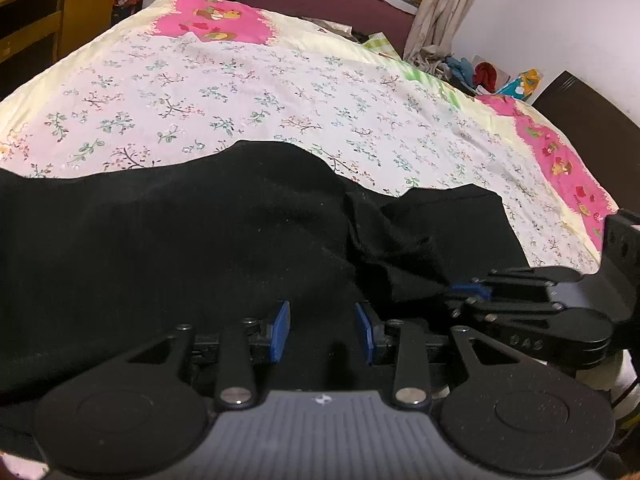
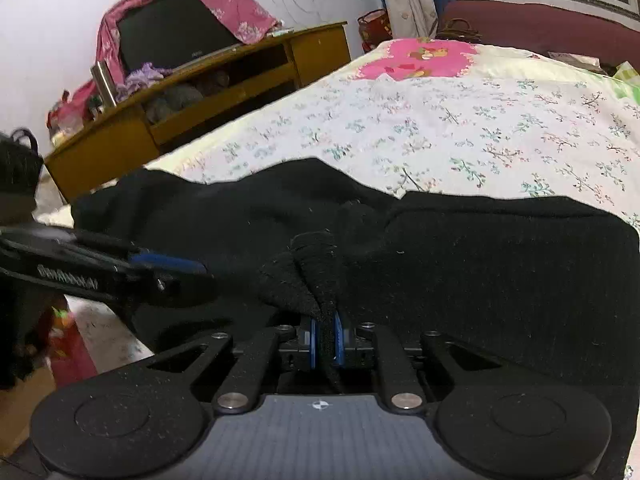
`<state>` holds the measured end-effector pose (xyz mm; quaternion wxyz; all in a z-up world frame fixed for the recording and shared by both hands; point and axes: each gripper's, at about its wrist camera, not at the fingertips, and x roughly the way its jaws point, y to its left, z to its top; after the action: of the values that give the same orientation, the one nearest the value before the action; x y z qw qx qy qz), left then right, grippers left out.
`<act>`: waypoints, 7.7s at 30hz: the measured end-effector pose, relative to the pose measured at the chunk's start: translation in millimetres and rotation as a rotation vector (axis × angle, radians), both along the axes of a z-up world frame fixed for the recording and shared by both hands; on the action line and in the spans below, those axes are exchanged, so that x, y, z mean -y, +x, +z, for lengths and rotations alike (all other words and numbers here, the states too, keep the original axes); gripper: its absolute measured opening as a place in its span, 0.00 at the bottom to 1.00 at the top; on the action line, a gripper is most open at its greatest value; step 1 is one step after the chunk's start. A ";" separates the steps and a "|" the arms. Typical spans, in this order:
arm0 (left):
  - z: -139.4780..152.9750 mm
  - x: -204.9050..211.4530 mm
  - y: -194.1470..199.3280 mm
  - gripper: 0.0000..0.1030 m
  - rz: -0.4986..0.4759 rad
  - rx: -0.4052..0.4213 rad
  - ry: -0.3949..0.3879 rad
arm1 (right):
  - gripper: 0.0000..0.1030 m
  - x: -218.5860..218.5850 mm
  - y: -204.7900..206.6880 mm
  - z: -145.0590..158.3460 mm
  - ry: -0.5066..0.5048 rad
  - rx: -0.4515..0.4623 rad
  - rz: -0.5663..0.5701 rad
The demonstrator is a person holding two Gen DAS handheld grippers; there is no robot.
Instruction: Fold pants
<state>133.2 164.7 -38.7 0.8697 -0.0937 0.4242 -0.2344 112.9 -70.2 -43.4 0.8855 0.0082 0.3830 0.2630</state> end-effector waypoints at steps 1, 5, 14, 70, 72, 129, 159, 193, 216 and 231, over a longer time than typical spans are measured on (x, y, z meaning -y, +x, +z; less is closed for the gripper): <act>1.1 1.0 0.2 0.42 -0.003 0.002 0.002 | 0.08 3.0 2.4 -1.8 0.016 -0.023 -0.012; 12.6 9.6 4.6 0.42 -0.035 0.039 0.018 | 0.54 26.8 -16.4 11.7 0.152 -0.046 -0.050; 36.1 78.5 26.3 0.44 -0.191 0.138 -0.071 | 0.56 102.5 -85.6 22.1 0.230 -0.067 -0.273; -6.4 -57.6 -40.3 0.51 0.018 0.047 -0.070 | 0.58 -55.2 -19.7 -9.7 -0.309 0.166 0.017; -6.8 -60.2 -41.2 0.51 0.022 0.047 -0.067 | 0.56 -50.4 -13.6 -9.7 -0.280 0.144 -0.006; 33.7 -167.6 -47.7 0.59 0.359 0.194 0.012 | 0.59 -71.0 -8.2 19.0 -0.037 0.002 0.104; -13.5 -205.1 -69.8 0.82 0.727 0.165 -0.099 | 0.65 -86.4 -11.5 16.2 0.027 -0.027 0.160; 27.6 -107.7 -1.5 0.23 0.385 0.107 -0.363 | 0.65 -6.5 -22.3 35.6 0.154 0.028 -0.058; 6.9 -198.3 -46.8 0.53 0.427 0.172 -0.331 | 0.71 -140.5 56.6 22.1 0.334 -0.197 0.145; -4.5 -138.1 -42.3 0.58 0.132 0.192 0.152 | 0.78 -162.5 70.5 25.8 0.384 -0.283 0.189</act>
<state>90.9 302.7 -43.2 0.9244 -0.0322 0.3484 -0.1518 183.4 92.3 -17.6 0.7768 0.1772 0.4451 0.4088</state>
